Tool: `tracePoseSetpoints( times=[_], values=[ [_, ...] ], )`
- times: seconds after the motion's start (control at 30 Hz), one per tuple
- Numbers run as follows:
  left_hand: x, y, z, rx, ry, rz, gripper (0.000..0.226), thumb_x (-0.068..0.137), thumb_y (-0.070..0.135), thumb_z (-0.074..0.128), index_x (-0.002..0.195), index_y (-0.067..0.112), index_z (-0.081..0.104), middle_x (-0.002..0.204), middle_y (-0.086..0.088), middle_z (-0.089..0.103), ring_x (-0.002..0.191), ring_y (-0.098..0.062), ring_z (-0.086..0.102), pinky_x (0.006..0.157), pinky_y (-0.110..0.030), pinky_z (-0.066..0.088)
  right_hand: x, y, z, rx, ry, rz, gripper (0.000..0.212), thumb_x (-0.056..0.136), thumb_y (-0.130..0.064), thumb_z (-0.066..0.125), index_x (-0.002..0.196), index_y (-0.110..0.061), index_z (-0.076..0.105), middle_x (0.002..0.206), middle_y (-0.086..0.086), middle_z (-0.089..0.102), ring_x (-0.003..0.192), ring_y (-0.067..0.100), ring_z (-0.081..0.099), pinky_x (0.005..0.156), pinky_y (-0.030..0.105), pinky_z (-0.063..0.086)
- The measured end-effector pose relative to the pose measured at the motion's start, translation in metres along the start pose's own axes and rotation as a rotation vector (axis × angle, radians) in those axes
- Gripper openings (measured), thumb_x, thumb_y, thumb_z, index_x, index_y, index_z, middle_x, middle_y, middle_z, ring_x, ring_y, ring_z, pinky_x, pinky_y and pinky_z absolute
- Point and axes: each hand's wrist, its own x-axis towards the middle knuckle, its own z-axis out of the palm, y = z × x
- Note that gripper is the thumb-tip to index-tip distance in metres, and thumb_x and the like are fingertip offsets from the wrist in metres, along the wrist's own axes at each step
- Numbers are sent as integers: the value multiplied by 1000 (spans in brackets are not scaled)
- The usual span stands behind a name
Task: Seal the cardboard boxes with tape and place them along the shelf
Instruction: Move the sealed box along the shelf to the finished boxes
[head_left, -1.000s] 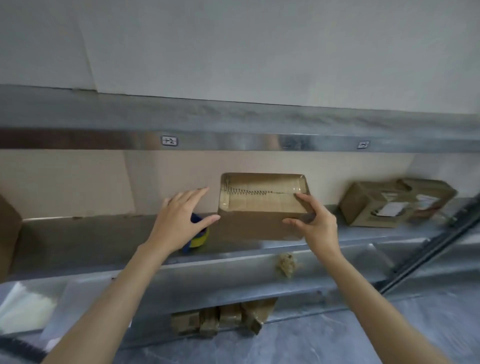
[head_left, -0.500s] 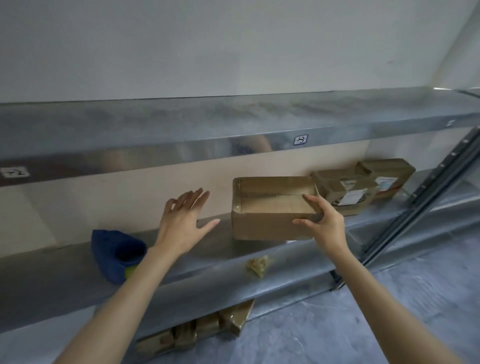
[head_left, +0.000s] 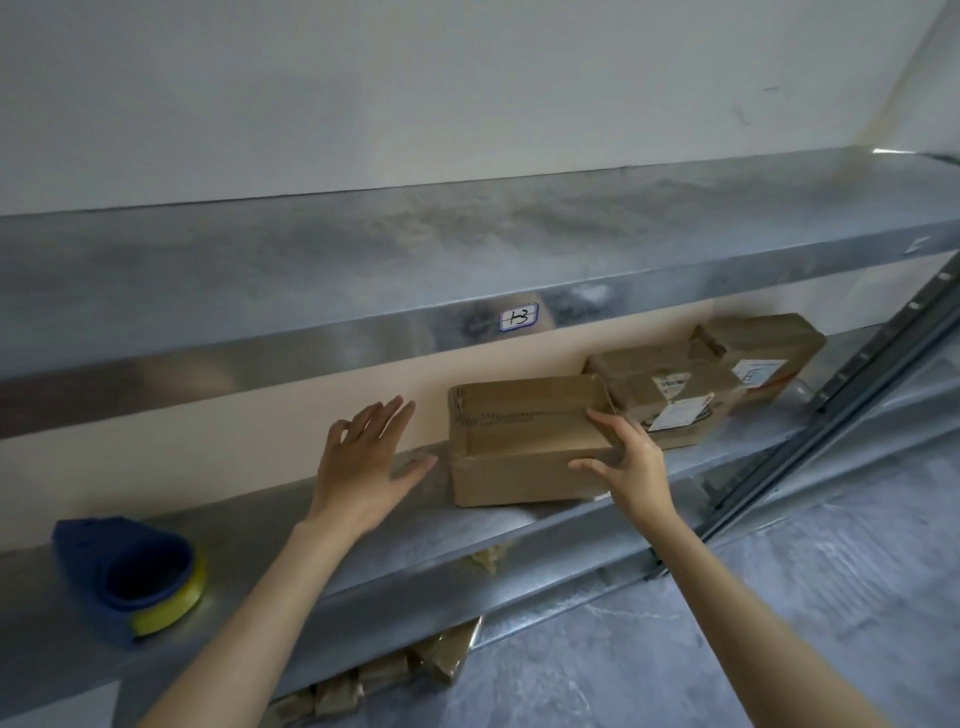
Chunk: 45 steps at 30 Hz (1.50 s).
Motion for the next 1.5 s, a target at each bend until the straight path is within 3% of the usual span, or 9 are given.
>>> tracePoseSetpoints(
  times=[0.2,0.37,0.5,0.6,0.7,0.83,1.0,1.23,1.5],
  values=[
    [-11,25,-1,39,43,-84,73,93,70,35,152,27,34,160,8,31,147,-17,28,112,-41,21,21,25,-8,-18,-62,-53,70,66,-32,88,130,-31,59,128,-7,48,117,13,50,99,26,42],
    [-20,44,-8,68,74,-123,70,94,66,40,149,23,42,156,3,39,144,-21,35,110,-44,28,34,41,-23,-9,-95,-77,69,67,-32,87,130,-28,59,134,3,50,116,17,54,102,32,46],
    [-26,60,-10,94,80,-156,68,93,63,48,147,22,45,154,1,42,142,-23,38,108,-46,33,41,53,-37,-31,-102,-94,69,66,-39,84,130,-29,58,135,3,48,114,10,49,98,27,43],
    [-30,73,-12,99,101,-156,65,91,61,55,141,19,52,149,-2,49,136,-25,46,101,-46,39,45,61,-43,-91,-137,-102,69,71,-39,83,133,-27,55,140,4,43,118,17,48,97,30,44],
    [-35,83,-11,99,116,-177,65,92,62,51,141,20,51,149,-2,49,136,-24,46,101,-45,38,47,62,-48,-184,-177,-103,70,76,-41,80,138,-27,51,146,4,38,118,23,52,86,35,51],
    [-42,94,-15,109,130,-224,74,90,71,30,143,23,49,150,2,48,138,-21,43,103,-44,34,47,57,-56,-319,-240,-117,78,78,-53,74,143,-29,40,149,2,33,112,23,57,71,39,56],
    [-49,107,-24,117,159,-252,78,87,72,24,142,23,51,148,2,49,136,-20,44,101,-40,30,51,45,-72,-370,-261,-161,80,80,-57,69,147,-29,36,151,6,28,125,30,49,76,48,57],
    [-50,112,-45,145,179,-303,81,87,73,21,148,24,42,155,4,41,142,-19,35,105,-39,26,65,-4,-71,-434,-206,-258,62,92,-61,48,145,-32,36,151,2,33,137,33,35,87,48,51],
    [-65,96,-67,177,247,-423,69,95,62,44,152,24,36,161,4,28,145,-21,28,106,-37,22,72,-59,-26,-525,-357,-407,73,94,-66,36,155,-34,12,164,-4,9,149,24,14,110,46,37]
  ],
)
